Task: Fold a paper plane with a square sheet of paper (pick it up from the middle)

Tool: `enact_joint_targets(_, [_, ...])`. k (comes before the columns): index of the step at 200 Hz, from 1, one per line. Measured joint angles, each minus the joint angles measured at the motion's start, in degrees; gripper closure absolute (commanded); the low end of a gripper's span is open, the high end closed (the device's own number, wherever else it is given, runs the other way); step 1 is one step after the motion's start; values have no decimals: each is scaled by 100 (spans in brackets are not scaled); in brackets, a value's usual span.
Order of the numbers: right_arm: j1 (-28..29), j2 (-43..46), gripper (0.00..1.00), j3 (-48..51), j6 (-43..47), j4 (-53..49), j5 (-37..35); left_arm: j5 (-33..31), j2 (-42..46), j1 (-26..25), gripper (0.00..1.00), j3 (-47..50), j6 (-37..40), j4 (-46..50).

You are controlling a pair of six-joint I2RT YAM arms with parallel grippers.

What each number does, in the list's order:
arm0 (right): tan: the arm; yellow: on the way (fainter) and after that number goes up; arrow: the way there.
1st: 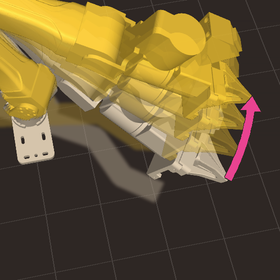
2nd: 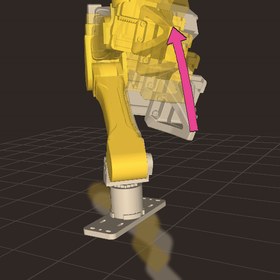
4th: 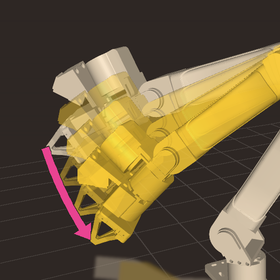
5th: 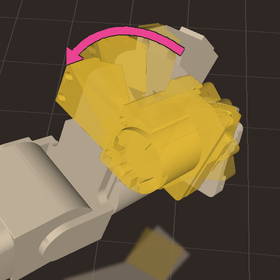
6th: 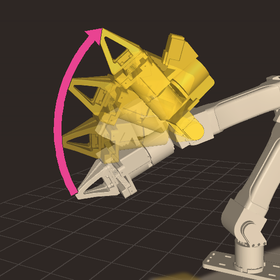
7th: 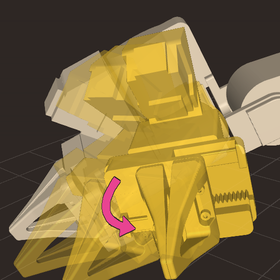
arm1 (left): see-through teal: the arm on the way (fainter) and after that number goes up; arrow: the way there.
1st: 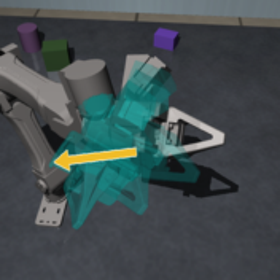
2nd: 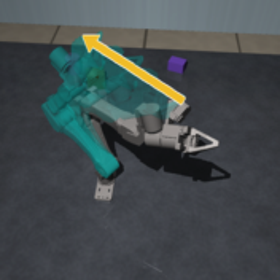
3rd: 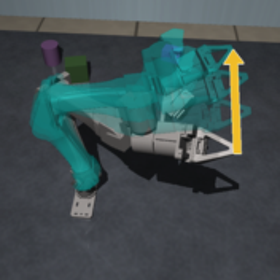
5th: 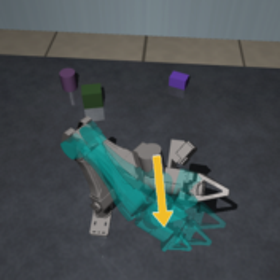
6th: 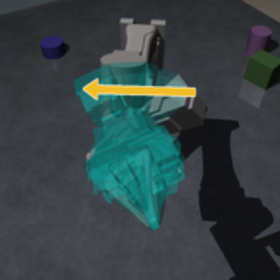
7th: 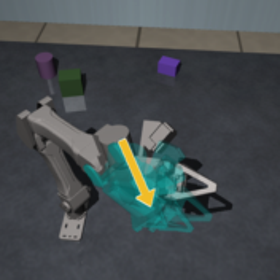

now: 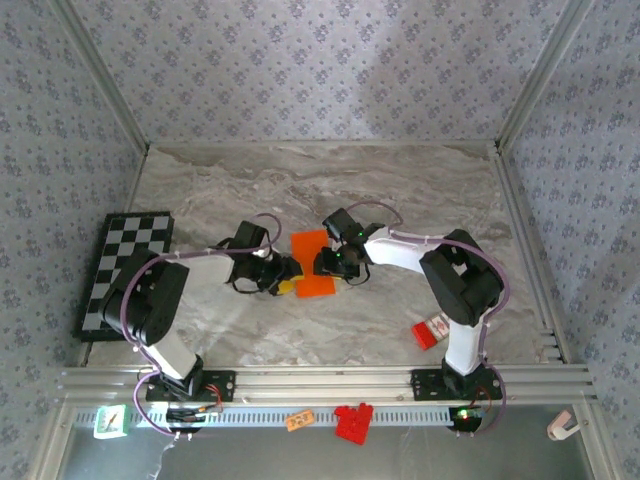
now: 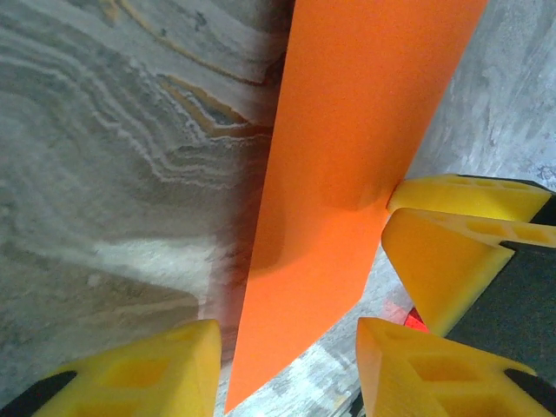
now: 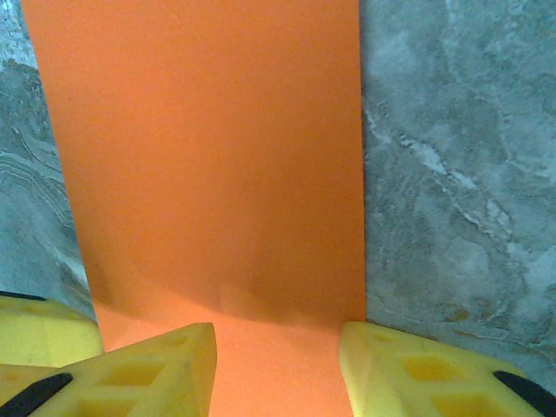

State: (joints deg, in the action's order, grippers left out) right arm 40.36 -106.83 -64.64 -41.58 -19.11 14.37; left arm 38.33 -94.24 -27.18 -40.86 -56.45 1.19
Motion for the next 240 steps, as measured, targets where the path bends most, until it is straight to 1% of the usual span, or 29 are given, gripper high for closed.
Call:
enact_joint_targets(20, [0, 0, 54, -2, 0, -7, 0, 129, -70, 0, 59, -31, 0, -61])
enact_joint_targets(57, [-9, -2, 55, -7, 2, -11, 2, 372, -76, -9, 61, -35, -92, -487])
enact_joint_targets(93, [-13, -2, 55, -7, 2, -11, 4, 367, -74, -9, 65, -63, -87, -544])
enact_joint_targets(122, [-17, 0, 55, -4, 2, -9, 22, 361, -92, 20, 70, -70, -142, -592])
enact_joint_targets(173, [-28, 26, 55, 63, 44, 74, 63, 343, -514, 195, 75, -101, -422, -811])
enact_joint_targets(220, [-33, 87, 56, 155, 136, 184, 90, 417, -640, 297, 83, -101, -664, -1051])
enact_joint_targets(240, [-33, 136, 56, 232, 199, 280, 90, 446, -651, 315, 89, -101, -717, -1069])
